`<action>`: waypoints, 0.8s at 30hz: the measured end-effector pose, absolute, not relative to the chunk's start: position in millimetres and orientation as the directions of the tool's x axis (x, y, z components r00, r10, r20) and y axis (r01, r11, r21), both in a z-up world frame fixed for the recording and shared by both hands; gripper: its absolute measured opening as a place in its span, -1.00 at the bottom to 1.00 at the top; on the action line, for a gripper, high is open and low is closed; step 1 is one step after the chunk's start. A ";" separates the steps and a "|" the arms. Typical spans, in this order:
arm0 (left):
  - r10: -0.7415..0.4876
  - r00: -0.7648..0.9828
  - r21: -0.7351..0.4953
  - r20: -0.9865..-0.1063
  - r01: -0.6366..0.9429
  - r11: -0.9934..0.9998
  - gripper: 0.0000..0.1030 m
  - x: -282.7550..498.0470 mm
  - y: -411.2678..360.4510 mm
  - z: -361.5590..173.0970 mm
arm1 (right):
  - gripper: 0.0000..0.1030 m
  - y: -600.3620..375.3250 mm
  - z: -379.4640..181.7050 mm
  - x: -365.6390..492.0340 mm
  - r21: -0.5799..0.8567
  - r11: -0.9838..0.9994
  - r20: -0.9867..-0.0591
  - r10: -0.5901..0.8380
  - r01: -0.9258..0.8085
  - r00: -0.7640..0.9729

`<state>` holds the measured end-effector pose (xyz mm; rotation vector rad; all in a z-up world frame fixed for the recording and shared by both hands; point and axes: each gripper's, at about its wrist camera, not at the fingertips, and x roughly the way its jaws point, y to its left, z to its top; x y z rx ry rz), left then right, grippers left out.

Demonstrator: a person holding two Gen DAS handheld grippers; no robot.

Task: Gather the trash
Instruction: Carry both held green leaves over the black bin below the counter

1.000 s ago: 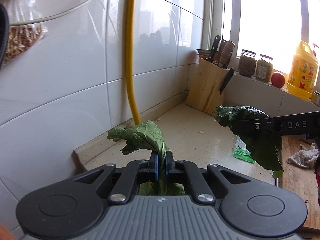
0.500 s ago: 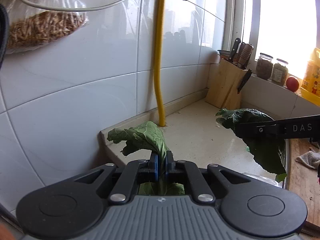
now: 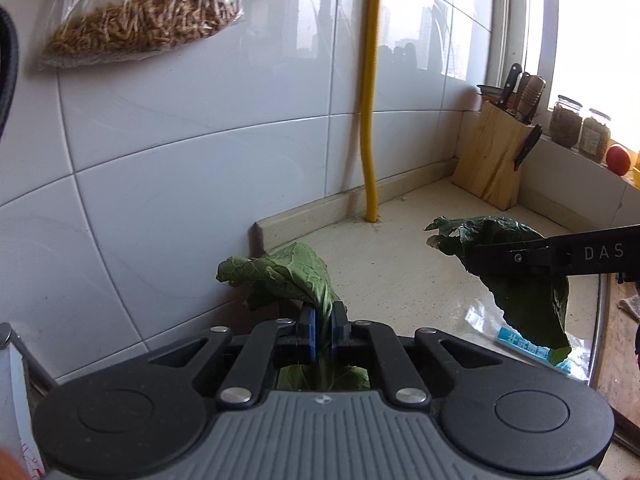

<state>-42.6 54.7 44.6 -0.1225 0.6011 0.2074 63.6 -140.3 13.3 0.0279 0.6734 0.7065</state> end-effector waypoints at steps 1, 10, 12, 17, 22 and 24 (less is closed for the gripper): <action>0.163 0.804 -0.052 -0.572 -0.234 0.971 -0.89 -44.4 56.9 44.7 | -0.70 -135.7 12.9 64.2 0.243 0.765 -0.564 0.611 -0.596 0.555; 0.207 0.781 -0.050 -0.589 -0.291 0.955 -0.89 -56.7 83.6 37.5 | -0.69 -92.6 3.0 64.5 0.249 0.724 -0.596 0.638 -0.644 0.487; 0.217 0.775 -0.046 -0.594 -0.302 0.952 -0.89 -58.7 88.8 35.2 | -0.69 -84.1 -1.5 64.6 0.254 0.715 -0.605 0.643 -0.651 0.470; 0.235 0.761 -0.046 -0.605 -0.328 0.944 -0.89 -63.6 100.2 31.4 | -0.69 -66.0 -9.9 62.9 0.260 0.691 -0.623 0.654 -0.674 0.430; 0.250 0.750 -0.043 -0.613 -0.347 0.937 -0.89 -66.7 109.4 29.0 | -0.69 -53.7 -15.9 63.0 0.269 0.675 -0.634 0.661 -0.687 0.401; 0.253 0.746 -0.044 -0.617 -0.354 0.934 -0.89 -68.1 112.5 27.1 | -0.69 -50.2 -18.5 64.1 0.271 0.672 -0.640 0.660 -0.689 0.392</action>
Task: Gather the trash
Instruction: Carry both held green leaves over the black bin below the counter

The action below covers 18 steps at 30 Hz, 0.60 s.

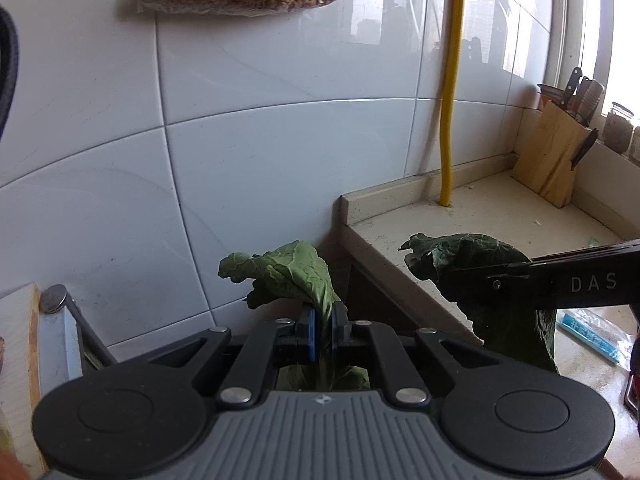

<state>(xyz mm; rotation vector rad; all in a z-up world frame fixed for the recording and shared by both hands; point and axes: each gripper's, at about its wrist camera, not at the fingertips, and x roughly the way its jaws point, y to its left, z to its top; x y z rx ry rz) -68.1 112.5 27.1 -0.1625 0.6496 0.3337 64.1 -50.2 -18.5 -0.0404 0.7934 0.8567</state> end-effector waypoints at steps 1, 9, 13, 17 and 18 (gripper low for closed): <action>0.254 0.743 -0.044 -0.619 -0.357 0.933 -0.89 -68.1 113.9 26.1 | -0.69 -48.6 -19.7 64.7 0.272 0.671 -0.643 0.660 -0.690 0.389; 0.261 0.728 -0.046 -0.634 -0.372 0.927 -0.89 -68.5 121.5 19.7 | -0.65 -40.7 -26.1 68.5 0.283 0.664 -0.659 0.659 -0.692 0.364; 0.263 0.719 -0.044 -0.644 -0.377 0.925 -0.89 -67.7 123.9 17.1 | -0.65 -36.2 -31.1 70.6 0.288 0.659 -0.667 0.658 -0.694 0.348; 0.261 0.708 -0.043 -0.657 -0.381 0.924 -0.89 -65.2 127.6 13.1 | -0.65 -31.8 -35.5 74.2 0.294 0.658 -0.675 0.656 -0.693 0.337; 0.260 0.706 -0.043 -0.659 -0.381 0.924 -0.89 -64.4 128.3 12.2 | -0.64 -30.9 -36.3 74.8 0.294 0.659 -0.677 0.655 -0.692 0.336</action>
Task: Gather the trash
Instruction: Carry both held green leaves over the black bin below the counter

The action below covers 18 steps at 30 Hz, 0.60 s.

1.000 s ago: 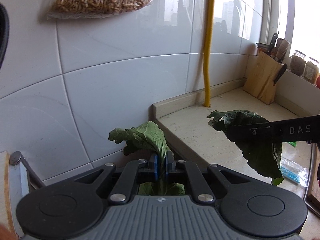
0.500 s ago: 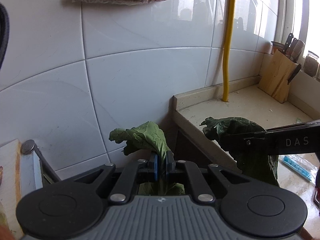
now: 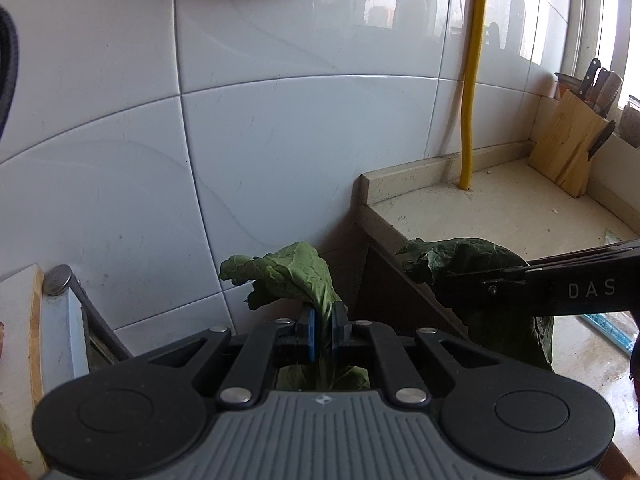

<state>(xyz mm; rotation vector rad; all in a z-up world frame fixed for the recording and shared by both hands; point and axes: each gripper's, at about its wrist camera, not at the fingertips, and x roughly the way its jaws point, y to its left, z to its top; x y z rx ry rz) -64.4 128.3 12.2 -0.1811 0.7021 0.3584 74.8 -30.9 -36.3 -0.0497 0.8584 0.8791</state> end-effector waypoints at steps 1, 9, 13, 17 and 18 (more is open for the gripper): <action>0.259 0.705 -0.043 -0.661 -0.380 0.924 -0.89 -63.4 129.1 11.4 | -0.64 -30.1 -37.0 75.5 0.294 0.660 -0.679 0.653 -0.692 0.335; 0.247 0.699 -0.050 -0.671 -0.375 0.926 -0.89 -55.2 136.0 5.7 | -0.64 -24.1 -42.4 81.7 0.294 0.672 -0.692 0.640 -0.680 0.333; 0.241 0.690 -0.051 -0.682 -0.374 0.926 -0.89 -51.4 138.2 1.8 | -0.64 -17.4 -46.8 86.5 0.296 0.676 -0.704 0.632 -0.675 0.324; 0.235 0.682 -0.056 -0.693 -0.376 0.925 -0.89 -46.4 145.4 -1.7 | -0.64 -10.5 -53.5 92.6 0.297 0.684 -0.719 0.619 -0.667 0.315; 0.234 0.679 -0.057 -0.696 -0.377 0.925 -0.89 -45.3 147.3 -2.9 | -0.64 -9.0 -55.4 93.9 0.296 0.686 -0.724 0.615 -0.664 0.312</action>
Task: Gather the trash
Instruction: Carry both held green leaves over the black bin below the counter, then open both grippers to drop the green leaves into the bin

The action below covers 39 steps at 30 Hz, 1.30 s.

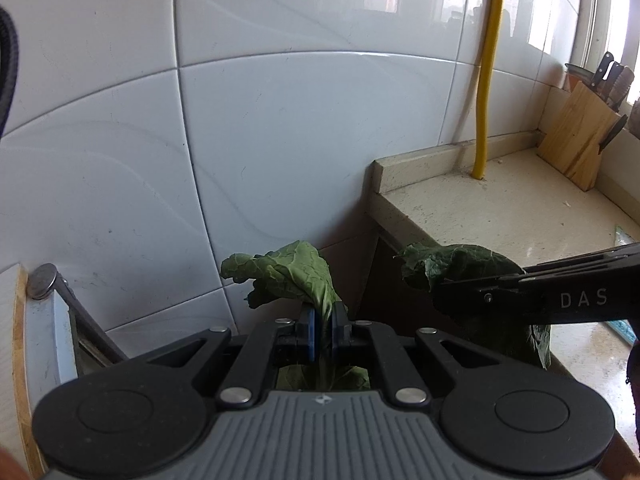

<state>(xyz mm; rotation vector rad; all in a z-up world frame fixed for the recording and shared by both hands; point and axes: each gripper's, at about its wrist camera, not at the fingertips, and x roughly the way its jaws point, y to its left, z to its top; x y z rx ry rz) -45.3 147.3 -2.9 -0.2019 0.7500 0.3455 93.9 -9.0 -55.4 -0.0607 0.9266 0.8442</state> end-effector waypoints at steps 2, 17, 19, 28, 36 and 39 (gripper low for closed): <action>0.231 0.674 -0.059 -0.702 -0.378 0.924 -0.89 -42.5 151.2 -5.4 | -0.64 -7.0 -60.2 96.8 0.296 0.693 -0.733 0.606 -0.658 0.308; 0.171 0.611 -0.080 -0.773 -0.362 0.929 -0.89 -21.5 172.6 -41.2 | -0.61 5.4 -95.9 112.7 0.298 0.740 -0.793 0.544 -0.603 0.276; 0.161 0.605 -0.084 -0.780 -0.356 0.931 -0.89 -18.2 175.3 -44.3 | -0.61 7.1 -99.0 114.7 0.298 0.743 -0.797 0.539 -0.599 0.272; 0.127 0.578 -0.096 -0.806 -0.340 0.935 -0.89 -9.3 183.6 -57.1 | -0.39 18.5 -114.3 124.7 0.295 0.762 -0.825 0.507 -0.577 0.248; 0.110 0.549 -0.098 -0.829 -0.335 0.937 -0.77 3.0 190.0 -68.6 | -0.17 26.3 -123.9 133.2 0.293 0.776 -0.841 0.487 -0.559 0.235; 0.107 0.539 -0.095 -0.835 -0.333 0.938 -0.63 5.7 190.3 -71.7 | -0.10 27.8 -126.5 134.3 0.292 0.779 -0.845 0.482 -0.555 0.231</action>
